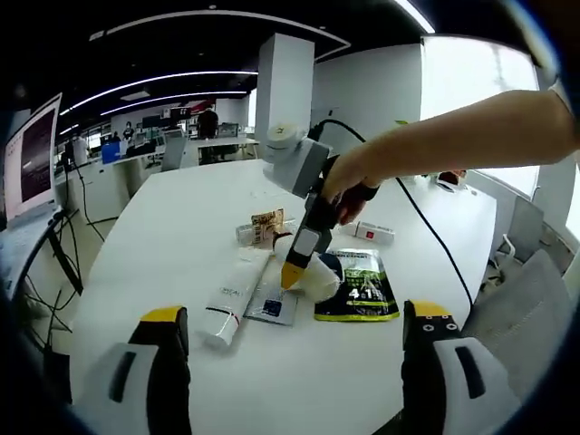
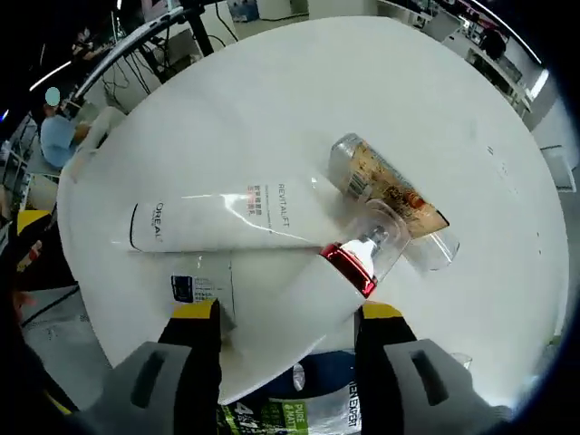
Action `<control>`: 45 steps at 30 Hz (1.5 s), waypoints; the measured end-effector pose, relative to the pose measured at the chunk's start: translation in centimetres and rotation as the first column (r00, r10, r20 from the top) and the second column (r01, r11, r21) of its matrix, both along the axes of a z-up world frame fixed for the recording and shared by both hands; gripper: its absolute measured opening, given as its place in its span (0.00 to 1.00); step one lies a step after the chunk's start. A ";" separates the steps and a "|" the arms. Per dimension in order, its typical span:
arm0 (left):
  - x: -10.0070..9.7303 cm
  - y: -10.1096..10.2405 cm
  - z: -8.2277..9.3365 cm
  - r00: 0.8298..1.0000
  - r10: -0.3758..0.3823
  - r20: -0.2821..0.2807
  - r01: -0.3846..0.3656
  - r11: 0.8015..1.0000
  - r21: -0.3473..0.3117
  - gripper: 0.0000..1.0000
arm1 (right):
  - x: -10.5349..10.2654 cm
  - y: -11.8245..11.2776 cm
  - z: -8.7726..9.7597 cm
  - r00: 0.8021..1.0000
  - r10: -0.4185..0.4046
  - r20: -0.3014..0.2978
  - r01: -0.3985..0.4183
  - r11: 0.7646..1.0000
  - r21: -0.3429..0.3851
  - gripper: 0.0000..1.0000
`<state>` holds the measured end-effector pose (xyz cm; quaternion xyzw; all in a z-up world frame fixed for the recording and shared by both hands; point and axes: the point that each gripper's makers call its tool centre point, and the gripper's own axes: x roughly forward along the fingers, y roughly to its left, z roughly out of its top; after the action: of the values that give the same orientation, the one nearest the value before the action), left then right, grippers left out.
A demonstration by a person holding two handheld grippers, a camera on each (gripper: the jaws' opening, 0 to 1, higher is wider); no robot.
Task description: Arrange the skincare products in the storage area until every visible bottle or jar stands upright without overlapping.
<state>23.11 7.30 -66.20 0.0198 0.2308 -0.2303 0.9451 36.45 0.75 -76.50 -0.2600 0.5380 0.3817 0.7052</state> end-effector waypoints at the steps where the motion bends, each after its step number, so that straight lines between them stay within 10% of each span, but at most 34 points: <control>1: 0.0 0.0 0.0 1.000 0.000 0.000 0.000 1.000 0.000 0.93 | -0.2 -0.2 0.0 1.000 0.023 0.002 -0.023 1.000 -0.017 0.57; 16: -0.2 -0.1 -0.1 1.000 -0.014 -0.006 0.014 1.000 0.010 0.92 | -1.5 -2.7 -0.5 0.964 0.264 -0.018 -0.264 0.957 -0.123 0.42; 45: -0.5 -0.9 -0.7 0.998 -0.056 -0.028 0.056 0.998 0.023 0.90 | -1.5 -2.7 -0.7 0.968 0.247 -0.046 -0.251 0.953 -0.169 0.38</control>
<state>22.61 6.36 -66.87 0.0343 0.2460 -0.2542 0.9347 34.92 -1.94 -77.22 -0.3816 0.5407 0.4223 0.6194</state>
